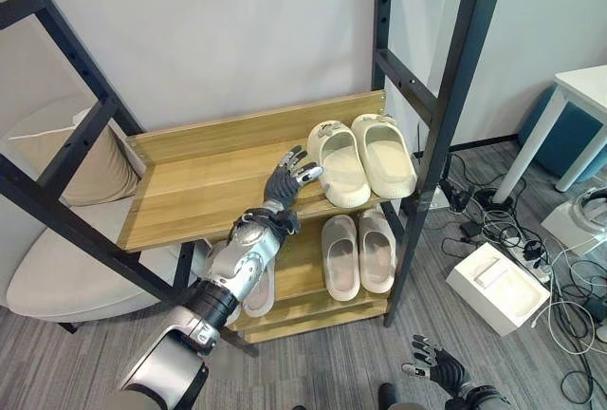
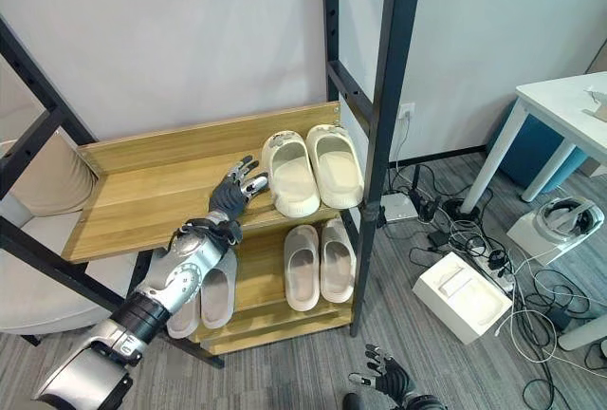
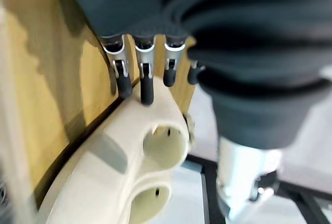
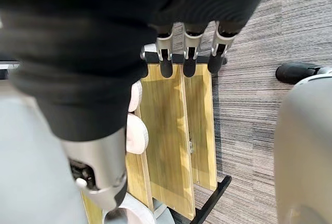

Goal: Arrange the slippers neatly on the shoe rack.

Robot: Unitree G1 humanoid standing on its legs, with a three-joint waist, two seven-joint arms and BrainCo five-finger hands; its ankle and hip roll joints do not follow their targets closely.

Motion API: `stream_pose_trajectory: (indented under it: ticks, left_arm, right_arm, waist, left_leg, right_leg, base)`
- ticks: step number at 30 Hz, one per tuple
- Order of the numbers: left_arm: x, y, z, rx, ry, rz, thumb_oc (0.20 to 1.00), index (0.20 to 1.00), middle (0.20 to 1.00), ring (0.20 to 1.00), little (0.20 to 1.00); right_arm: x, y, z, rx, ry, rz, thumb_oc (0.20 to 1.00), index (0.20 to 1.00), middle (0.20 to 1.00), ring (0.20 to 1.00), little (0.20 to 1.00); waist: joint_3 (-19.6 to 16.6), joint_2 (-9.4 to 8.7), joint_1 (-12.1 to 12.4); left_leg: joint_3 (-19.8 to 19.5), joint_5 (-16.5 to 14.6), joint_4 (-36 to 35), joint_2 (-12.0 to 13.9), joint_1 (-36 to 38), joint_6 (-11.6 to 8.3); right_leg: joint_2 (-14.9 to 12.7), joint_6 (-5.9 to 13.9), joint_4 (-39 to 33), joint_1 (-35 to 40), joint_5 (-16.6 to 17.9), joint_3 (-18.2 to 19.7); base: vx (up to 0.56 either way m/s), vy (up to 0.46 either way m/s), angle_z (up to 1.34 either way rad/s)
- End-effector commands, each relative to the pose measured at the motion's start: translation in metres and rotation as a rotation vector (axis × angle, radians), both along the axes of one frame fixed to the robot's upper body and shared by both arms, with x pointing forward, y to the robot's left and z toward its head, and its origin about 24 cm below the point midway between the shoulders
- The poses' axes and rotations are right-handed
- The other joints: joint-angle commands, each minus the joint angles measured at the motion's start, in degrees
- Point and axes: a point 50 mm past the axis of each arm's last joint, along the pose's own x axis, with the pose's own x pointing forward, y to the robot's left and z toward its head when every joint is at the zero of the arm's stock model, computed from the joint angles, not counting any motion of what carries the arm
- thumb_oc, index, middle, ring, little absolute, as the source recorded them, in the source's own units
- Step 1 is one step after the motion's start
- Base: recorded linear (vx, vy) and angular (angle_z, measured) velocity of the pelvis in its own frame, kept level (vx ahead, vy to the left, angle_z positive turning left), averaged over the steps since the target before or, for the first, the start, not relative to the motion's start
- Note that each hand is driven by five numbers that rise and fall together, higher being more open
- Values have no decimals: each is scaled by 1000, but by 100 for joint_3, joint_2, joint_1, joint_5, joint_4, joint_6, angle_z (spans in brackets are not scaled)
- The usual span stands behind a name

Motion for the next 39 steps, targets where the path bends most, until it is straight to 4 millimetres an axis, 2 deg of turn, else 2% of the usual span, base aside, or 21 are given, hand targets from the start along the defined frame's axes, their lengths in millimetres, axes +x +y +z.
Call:
stream_pose_trajectory:
  ticks: [1,6,7,11,16,17,18,19,20,23,24,25,27,28,31,32,33,35,36,37,39]
  left_arm:
    - [14,-14,69,24,-305,52,1000,1000,1000,1000,1000]
    - [-9,-3,86,13,-464,97,1000,1000,1000,1000,1000]
    - [-20,1,90,-24,-508,78,1000,1000,1000,1000,1000]
    - [-41,-1,93,-75,-577,-4,1000,1000,1000,1000,1000]
    - [-81,-13,112,-7,-733,-335,1000,1000,1000,1000,1000]
    - [-91,-17,116,11,-758,-453,1000,1000,1000,1000,1000]
    - [-94,-16,117,1,-761,-470,1000,1000,1000,1000,1000]
    - [-104,-26,113,16,-739,-641,1000,1000,1000,1000,1000]
    - [-104,-26,113,16,-739,-642,1000,1000,1000,1000,1000]
    - [-115,-47,88,126,-585,-977,1000,1000,1000,1000,1000]
    - [-116,-47,69,176,-476,-1067,1000,1000,1000,1000,1000]
    - [-116,-47,69,177,-476,-1068,1000,1000,1000,1000,1000]
    - [-116,-39,14,292,-237,-1106,1000,1000,1000,1000,1000]
    - [-116,-35,1,318,-193,-1088,1000,1000,1000,1000,1000]
    - [-117,-17,-48,387,-8,-999,1000,1000,1000,1000,1000]
    - [-119,-3,-74,423,89,-922,1000,1000,1000,1000,1000]
    - [-121,5,-87,420,141,-858,1000,1000,1000,1000,1000]
    - [-132,24,-121,397,291,-704,1000,1000,1000,1000,1000]
    - [-146,40,-157,300,454,-488,1000,1000,1000,1000,1000]
    - [-146,39,-157,300,453,-488,1000,1000,1000,1000,1000]
    - [-158,45,-181,204,570,-280,1000,1000,1000,1000,1000]
  right_arm:
    - [22,6,12,19,-117,-14,1000,1000,1000,1000,1000]
    - [28,7,16,23,-158,-42,1000,1000,1000,1000,1000]
    - [29,7,16,29,-166,-52,1000,1000,1000,1000,1000]
    - [31,10,17,40,-182,-56,1000,1000,1000,1000,1000]
    - [33,11,16,60,-182,-46,1000,1000,1000,1000,1000]
    - [30,10,15,62,-176,-45,1000,1000,1000,1000,1000]
    - [29,11,15,68,-174,-40,1000,1000,1000,1000,1000]
    - [26,10,13,72,-162,-24,1000,1000,1000,1000,1000]
    - [26,10,13,73,-162,-24,1000,1000,1000,1000,1000]
    - [24,8,10,67,-142,13,1000,1000,1000,1000,1000]
    - [24,10,9,72,-137,33,1000,1000,1000,1000,1000]
    - [24,10,9,73,-137,32,1000,1000,1000,1000,1000]
    - [29,12,10,87,-143,51,1000,1000,1000,1000,1000]
    - [30,14,10,90,-145,56,1000,1000,1000,1000,1000]
    - [31,16,11,107,-148,61,1000,1000,1000,1000,1000]
    - [31,16,12,114,-143,61,1000,1000,1000,1000,1000]
    - [31,16,11,115,-141,55,1000,1000,1000,1000,1000]
    - [29,14,10,116,-130,37,1000,1000,1000,1000,1000]
    - [26,12,8,117,-114,9,1000,1000,1000,1000,1000]
    - [26,12,8,116,-115,10,1000,1000,1000,1000,1000]
    - [23,11,6,119,-107,-24,1000,1000,1000,1000,1000]
  waist:
    - [86,-244,-120]
    - [105,-291,-20]
    - [107,-304,19]
    - [107,-335,123]
    - [78,-353,282]
    - [72,-350,291]
    - [67,-362,301]
    - [56,-364,313]
    - [57,-367,314]
    - [38,-341,278]
    - [41,-341,270]
    - [43,-347,277]
    - [55,-339,261]
    - [50,-338,257]
    - [53,-343,253]
    - [45,-351,248]
    - [42,-352,254]
    - [25,-360,267]
    - [25,-372,298]
    - [15,-368,292]
    - [14,-384,337]
  left_leg:
    - [-322,-18,6,240,279,-337]
    - [-390,-22,6,238,274,-324]
    - [-401,-23,6,243,272,-328]
    - [-452,-39,6,247,273,-326]
    - [-549,-62,6,226,255,-313]
    - [-562,-69,6,221,249,-314]
    - [-562,-72,6,219,252,-315]
    - [-575,-79,6,213,259,-316]
    - [-575,-80,6,213,260,-315]
    - [-556,-98,6,211,286,-320]
    - [-543,-93,6,215,302,-326]
    - [-541,-95,6,214,305,-327]
    - [-515,-87,6,218,319,-324]
    - [-496,-91,6,222,325,-323]
    - [-460,-99,6,217,336,-312]
    - [-436,-104,6,220,346,-310]
    - [-422,-106,6,222,353,-309]
    - [-402,-103,6,224,354,-305]
    - [-397,-104,6,228,378,-299]
    - [-400,-88,6,227,356,-298]
    - [-423,-64,6,225,339,-289]
  right_leg:
    - [-207,502,6,222,-245,-64]
    - [-202,481,6,261,-267,-115]
    - [-205,481,6,270,-271,-128]
    - [-214,480,6,307,-273,-180]
    - [-235,489,6,350,-261,-267]
    - [-236,495,6,344,-261,-268]
    - [-238,497,6,348,-261,-267]
    - [-240,502,6,354,-256,-276]
    - [-240,502,6,355,-257,-275]
    - [-241,521,6,356,-244,-259]
    - [-237,531,6,359,-237,-248]
    - [-237,531,6,360,-238,-247]
    - [-226,544,6,347,-230,-210]
    - [-228,547,6,343,-228,-197]
    - [-229,543,6,327,-223,-151]
    - [-229,542,6,323,-223,-121]
    - [-231,540,6,319,-221,-116]
    - [-233,532,6,312,-218,-105]
    - [-229,524,6,323,-226,-105]
    - [-231,521,6,302,-213,-107]
    - [-232,506,6,299,-205,-120]
  base:
    - [-21,-14,-4]
    - [0,0,1]
    - [-1,-1,8]
    - [-3,8,12]
    - [-3,14,7]
    - [-7,17,7]
    - [-4,18,5]
    - [0,0,0]
    - [0,0,0]
    - [-6,14,3]
    - [0,0,0]
    - [0,0,0]
    - [-28,16,-7]
    - [-25,19,-14]
    - [-9,12,-6]
    - [0,0,0]
    - [0,0,0]
    - [-5,3,-6]
    - [-3,-2,-3]
    - [0,0,0]
    - [0,0,0]
